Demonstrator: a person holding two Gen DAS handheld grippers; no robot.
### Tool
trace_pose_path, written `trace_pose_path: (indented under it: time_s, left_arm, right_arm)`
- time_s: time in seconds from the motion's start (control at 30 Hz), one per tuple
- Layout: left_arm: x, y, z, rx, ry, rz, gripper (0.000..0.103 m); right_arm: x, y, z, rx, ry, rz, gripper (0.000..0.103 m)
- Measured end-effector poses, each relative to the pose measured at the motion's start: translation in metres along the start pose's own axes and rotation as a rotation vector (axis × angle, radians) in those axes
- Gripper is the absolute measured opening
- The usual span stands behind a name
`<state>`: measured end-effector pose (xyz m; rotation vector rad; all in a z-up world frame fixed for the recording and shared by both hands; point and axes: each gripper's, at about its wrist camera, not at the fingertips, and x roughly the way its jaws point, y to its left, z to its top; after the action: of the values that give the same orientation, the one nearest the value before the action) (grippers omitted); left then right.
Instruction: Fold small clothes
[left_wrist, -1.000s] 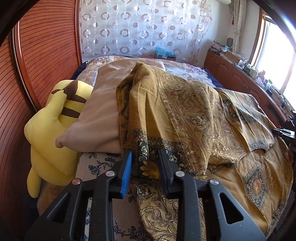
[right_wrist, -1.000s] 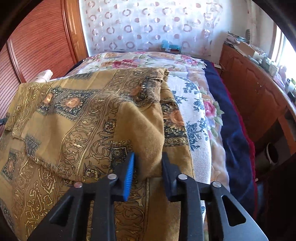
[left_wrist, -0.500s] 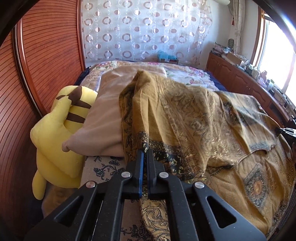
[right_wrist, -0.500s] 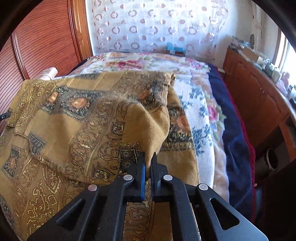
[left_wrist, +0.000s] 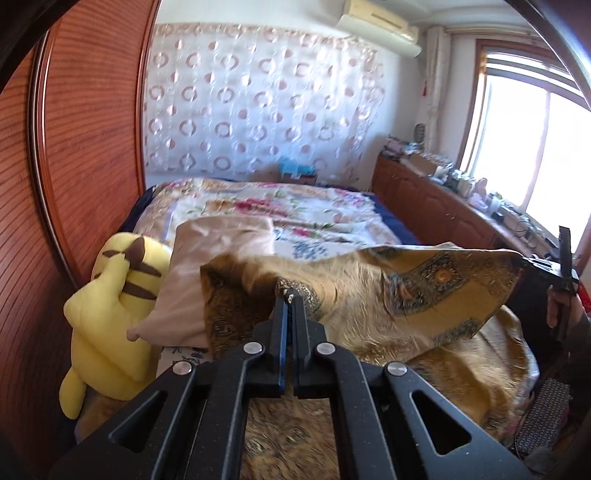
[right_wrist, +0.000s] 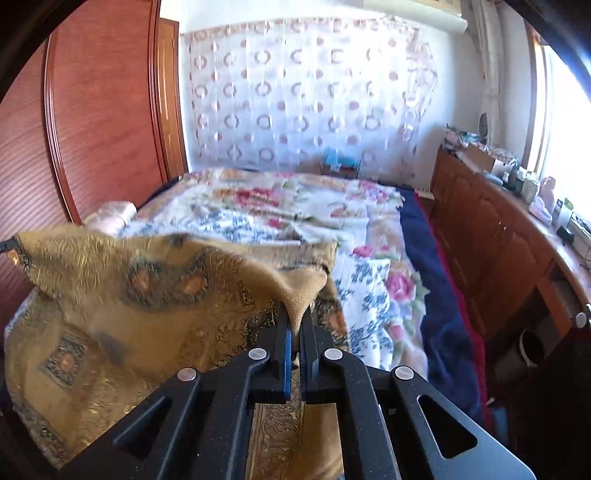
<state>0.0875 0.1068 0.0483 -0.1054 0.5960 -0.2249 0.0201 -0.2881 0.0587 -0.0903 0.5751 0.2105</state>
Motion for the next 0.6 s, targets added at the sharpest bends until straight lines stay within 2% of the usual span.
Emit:
trace_pose_path:
  time_s: [0.17, 0.33, 0.43, 0.6]
  left_arm:
    - [-0.038, -0.008, -0.01, -0.01, -0.017, -0.03, 0.003]
    - [-0.066, -0.004, -0.036, -0.064, 0.009, -0.049, 0.003]
    - [-0.064, -0.005, -0.058, -0.087, 0.053, -0.052, 0.003]
    - [-0.046, -0.013, -0.079, -0.105, 0.12, -0.071, 0.003]
  right_arm:
    - [-0.046, -0.01, -0.009, 0.004, -0.028, -0.018, 0.002]
    - [-0.081, -0.016, -0.026, 0.008, -0.03, -0.041, 0.002]
    - [-0.083, -0.016, -0.039, 0.022, 0.002, -0.035, 0.002]
    - [-0.06, -0.005, -0.071, 0.03, 0.1, -0.03, 0.002]
